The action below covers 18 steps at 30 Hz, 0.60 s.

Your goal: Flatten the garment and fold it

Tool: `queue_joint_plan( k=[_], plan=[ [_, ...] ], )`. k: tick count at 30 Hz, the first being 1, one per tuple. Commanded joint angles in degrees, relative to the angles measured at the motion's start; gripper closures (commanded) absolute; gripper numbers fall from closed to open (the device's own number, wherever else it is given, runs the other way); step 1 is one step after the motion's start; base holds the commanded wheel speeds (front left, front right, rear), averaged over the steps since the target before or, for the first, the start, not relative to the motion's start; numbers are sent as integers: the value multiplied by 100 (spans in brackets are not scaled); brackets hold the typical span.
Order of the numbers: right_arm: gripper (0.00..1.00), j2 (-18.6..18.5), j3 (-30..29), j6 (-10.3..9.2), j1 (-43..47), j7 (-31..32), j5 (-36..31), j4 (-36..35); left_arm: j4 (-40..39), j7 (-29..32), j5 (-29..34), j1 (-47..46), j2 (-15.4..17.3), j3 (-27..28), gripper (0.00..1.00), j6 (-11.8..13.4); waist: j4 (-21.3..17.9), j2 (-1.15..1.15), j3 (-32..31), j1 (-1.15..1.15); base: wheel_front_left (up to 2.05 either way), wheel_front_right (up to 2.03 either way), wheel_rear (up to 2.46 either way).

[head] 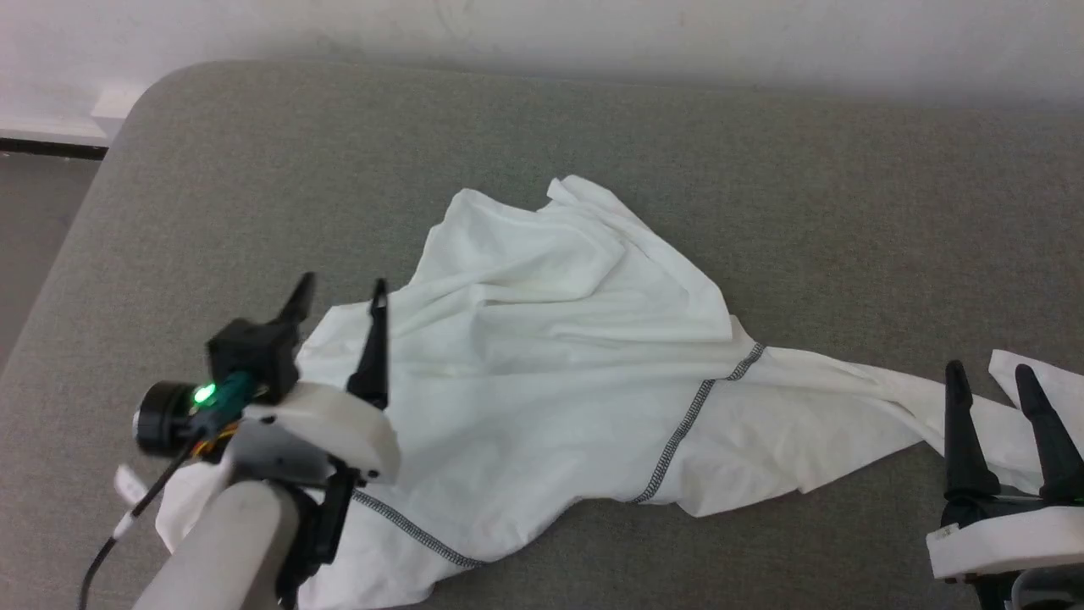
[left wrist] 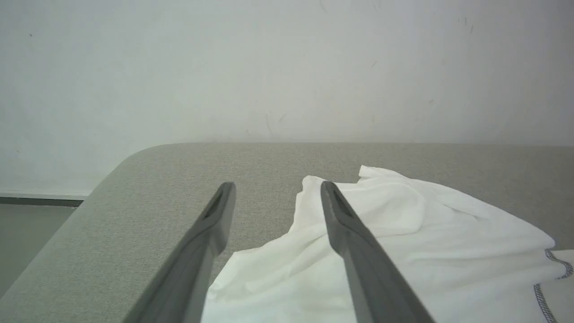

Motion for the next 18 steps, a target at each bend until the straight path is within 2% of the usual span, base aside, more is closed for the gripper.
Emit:
queue_joint_plan(
  k=[1,5,11,14,17,18],
  plan=[
    [0,9,20,-5,-80,7,26,-24,139,142,85,-270,-27,-183,0,-162,-52,0,93,0,0,0,0],
    [0,9,58,-5,-179,54,-13,-55,855,673,144,-989,-205,-754,0,-704,-167,0,264,0,0,0,0],
    [0,9,35,-5,-244,108,-39,-100,2044,1338,-31,-1691,-441,-1271,0,-1484,-359,0,495,0,0,0,0],
    [0,9,38,-5,-274,122,-47,-137,2623,1708,-47,-1897,-434,-1477,0,-1759,-442,0,596,0,0,0,0],
    [0,9,41,-5,-300,124,-53,-168,3074,1867,32,-2052,-395,-1637,0,-1927,-506,0,660,0,0,0,0],
    [0,9,38,-5,-306,126,-52,-177,3174,1839,54,-2095,-398,-1661,60,-1958,-522,0,674,0,0,0,0]
  ],
)
